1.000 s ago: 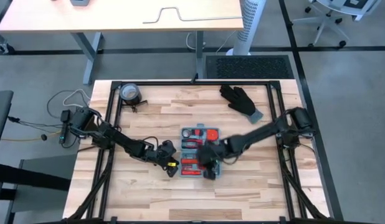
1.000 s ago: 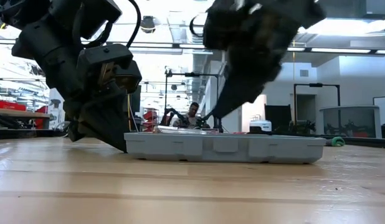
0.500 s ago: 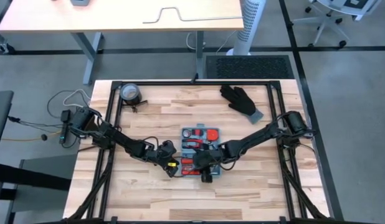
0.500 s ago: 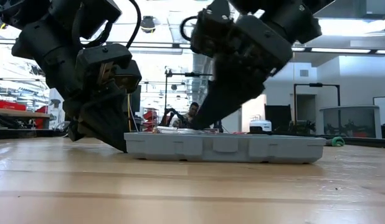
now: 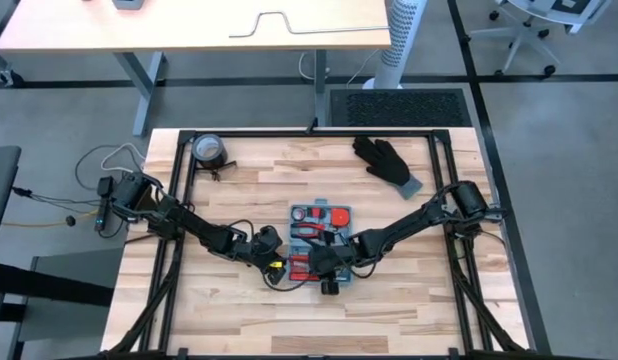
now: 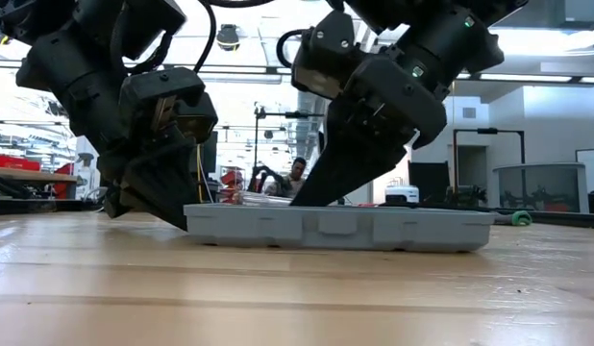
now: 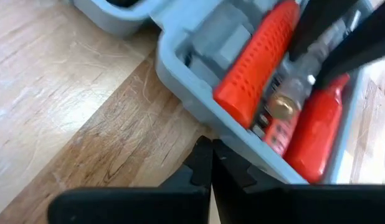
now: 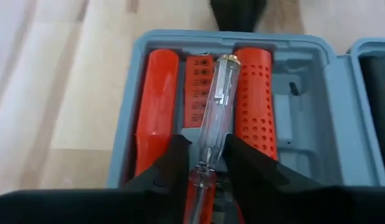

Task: Prefit tool cases
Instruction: Put the transparent screwdriver into the gray toolbox

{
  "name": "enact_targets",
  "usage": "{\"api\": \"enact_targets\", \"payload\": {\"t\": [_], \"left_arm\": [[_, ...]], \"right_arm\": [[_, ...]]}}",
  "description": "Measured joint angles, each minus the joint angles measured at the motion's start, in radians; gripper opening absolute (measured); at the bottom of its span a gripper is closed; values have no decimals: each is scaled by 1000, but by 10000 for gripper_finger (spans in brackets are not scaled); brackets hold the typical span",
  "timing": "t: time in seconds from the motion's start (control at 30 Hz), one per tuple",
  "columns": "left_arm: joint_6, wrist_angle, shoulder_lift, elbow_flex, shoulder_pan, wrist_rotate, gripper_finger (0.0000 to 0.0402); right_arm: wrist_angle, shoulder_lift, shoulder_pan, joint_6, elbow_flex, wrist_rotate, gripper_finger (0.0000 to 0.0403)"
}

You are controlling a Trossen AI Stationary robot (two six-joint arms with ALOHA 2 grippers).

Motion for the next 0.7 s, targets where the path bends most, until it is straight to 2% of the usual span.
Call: {"api": "enact_targets", "payload": {"t": [0.1,0.43,0.7], "left_arm": [[1,1,0,0,3,0,0],[2,1,0,-1,4,-6,0],[2,2,0,-1,4,-8,0]], "right_arm": [[-24,0,-7,-1,0,39,98],[-45,-5,-11,48,0,46,8],[-57,-39,-14,63,-3,42,1]]}}
